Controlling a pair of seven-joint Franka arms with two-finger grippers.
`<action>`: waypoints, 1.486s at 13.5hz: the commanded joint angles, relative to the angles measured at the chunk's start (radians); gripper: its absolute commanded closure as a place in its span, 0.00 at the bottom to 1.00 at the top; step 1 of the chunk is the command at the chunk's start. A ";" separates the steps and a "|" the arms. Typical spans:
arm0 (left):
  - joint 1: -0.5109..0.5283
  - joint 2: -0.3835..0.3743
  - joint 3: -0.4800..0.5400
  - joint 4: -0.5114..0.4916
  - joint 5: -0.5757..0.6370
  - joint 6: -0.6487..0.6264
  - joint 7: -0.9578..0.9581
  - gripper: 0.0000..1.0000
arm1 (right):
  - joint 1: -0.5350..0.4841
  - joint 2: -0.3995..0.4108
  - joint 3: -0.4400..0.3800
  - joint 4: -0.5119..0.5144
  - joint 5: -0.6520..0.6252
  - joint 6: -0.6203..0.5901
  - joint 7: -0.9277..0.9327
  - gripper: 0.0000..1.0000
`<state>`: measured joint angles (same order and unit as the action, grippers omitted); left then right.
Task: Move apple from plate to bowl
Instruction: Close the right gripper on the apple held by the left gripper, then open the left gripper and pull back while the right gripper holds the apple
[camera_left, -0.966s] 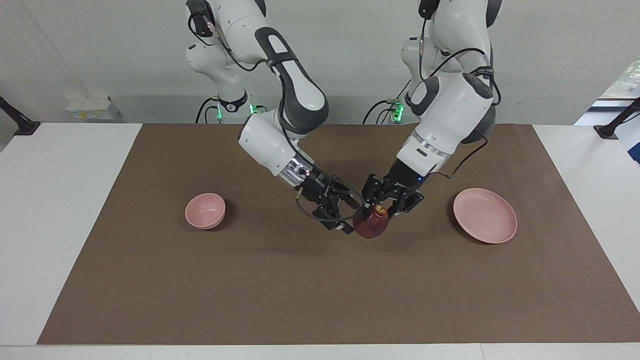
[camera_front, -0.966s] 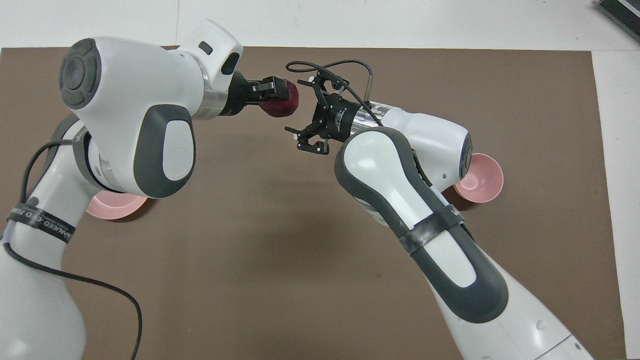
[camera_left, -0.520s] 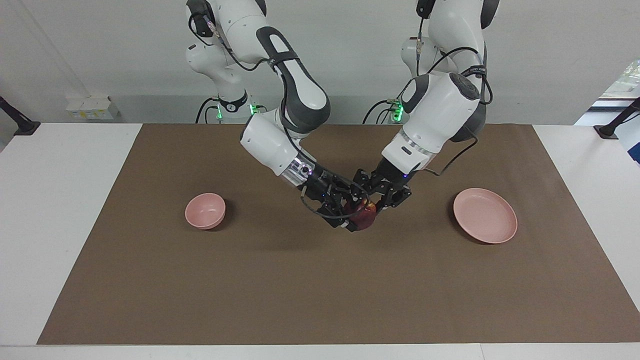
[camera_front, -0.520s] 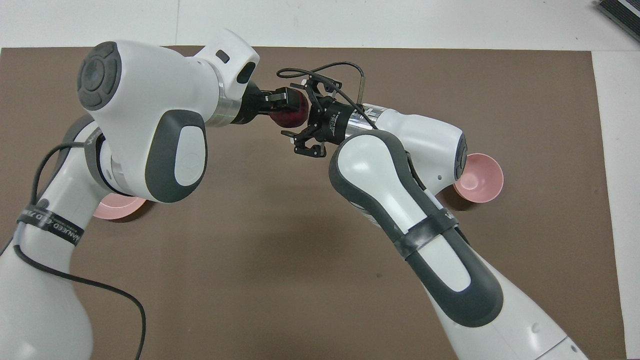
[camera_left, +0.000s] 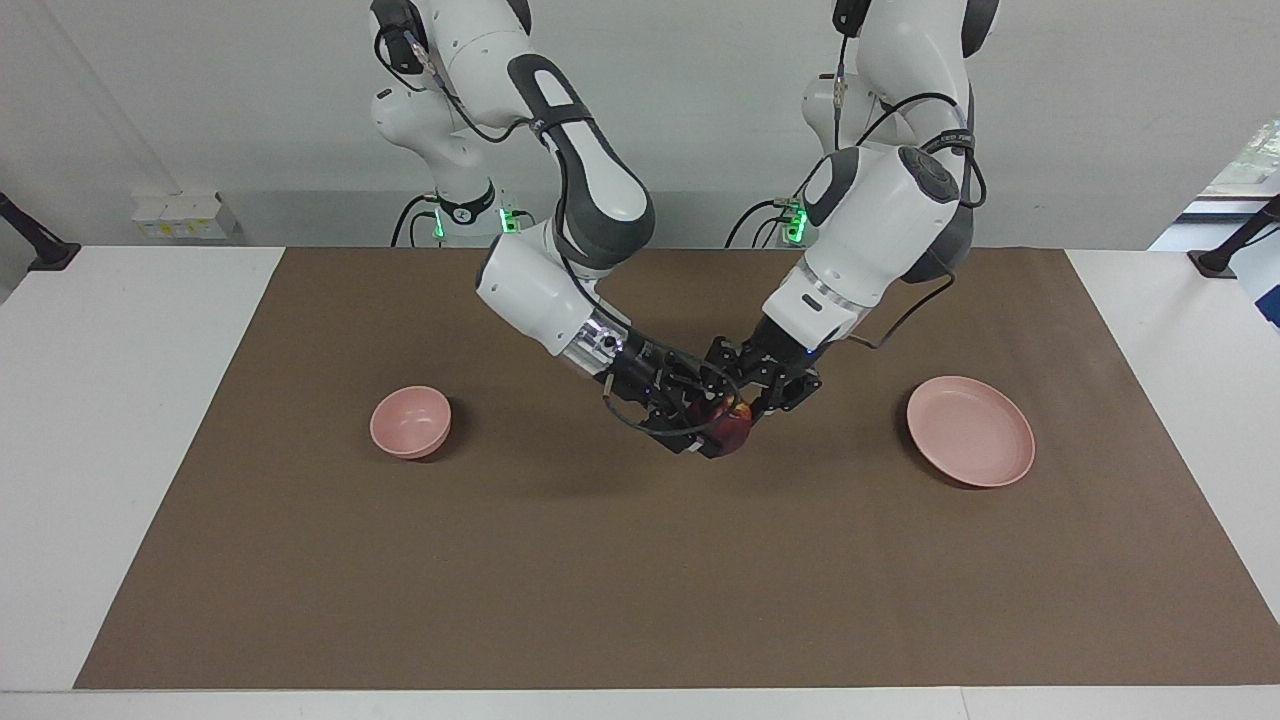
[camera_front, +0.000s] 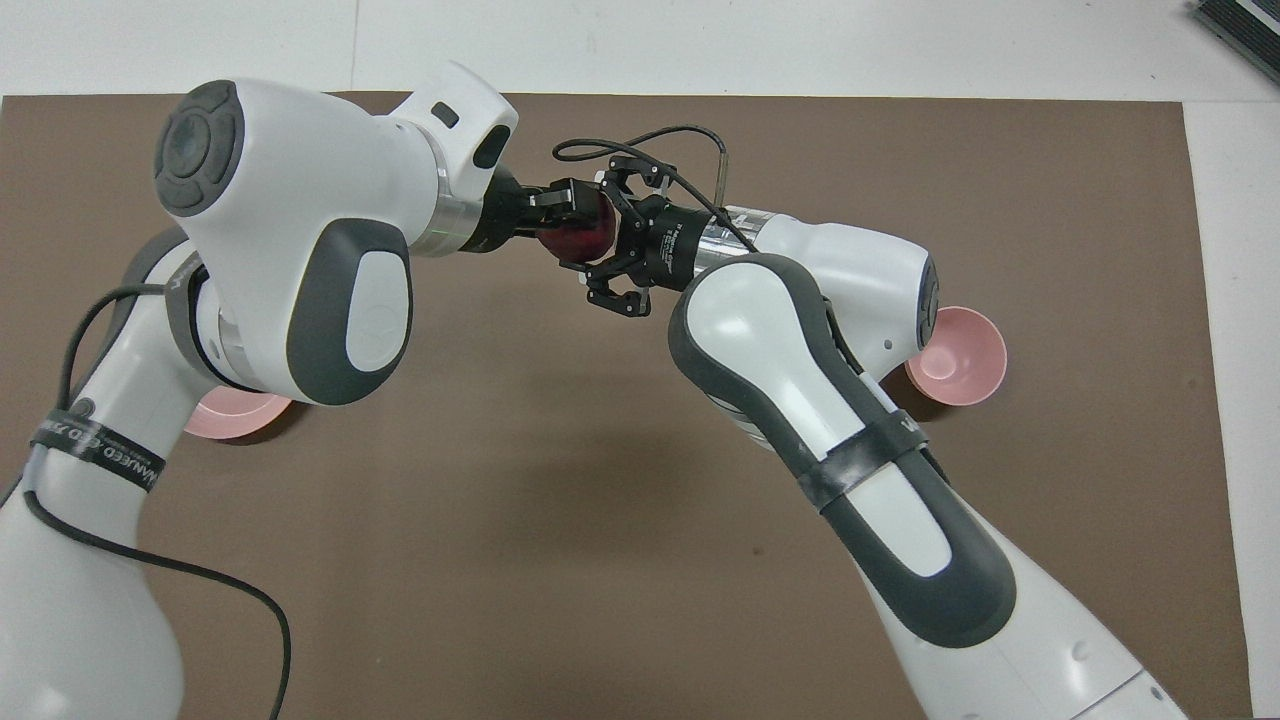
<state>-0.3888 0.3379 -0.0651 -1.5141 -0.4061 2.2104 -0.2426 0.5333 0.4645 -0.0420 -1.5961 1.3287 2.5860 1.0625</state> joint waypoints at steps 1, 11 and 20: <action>-0.018 -0.027 0.014 -0.009 -0.016 -0.044 -0.014 0.00 | -0.016 -0.006 0.002 0.002 -0.020 -0.023 -0.041 1.00; 0.022 -0.063 0.025 -0.037 0.000 -0.185 0.003 0.00 | -0.015 -0.015 -0.001 -0.018 -0.084 -0.023 -0.133 1.00; 0.139 -0.114 0.033 -0.144 0.208 -0.186 0.086 0.00 | -0.042 -0.089 -0.010 -0.146 -0.601 -0.066 -0.231 1.00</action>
<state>-0.2794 0.2565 -0.0255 -1.6200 -0.2341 2.0214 -0.1971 0.5254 0.4208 -0.0524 -1.6861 0.8401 2.5596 0.8802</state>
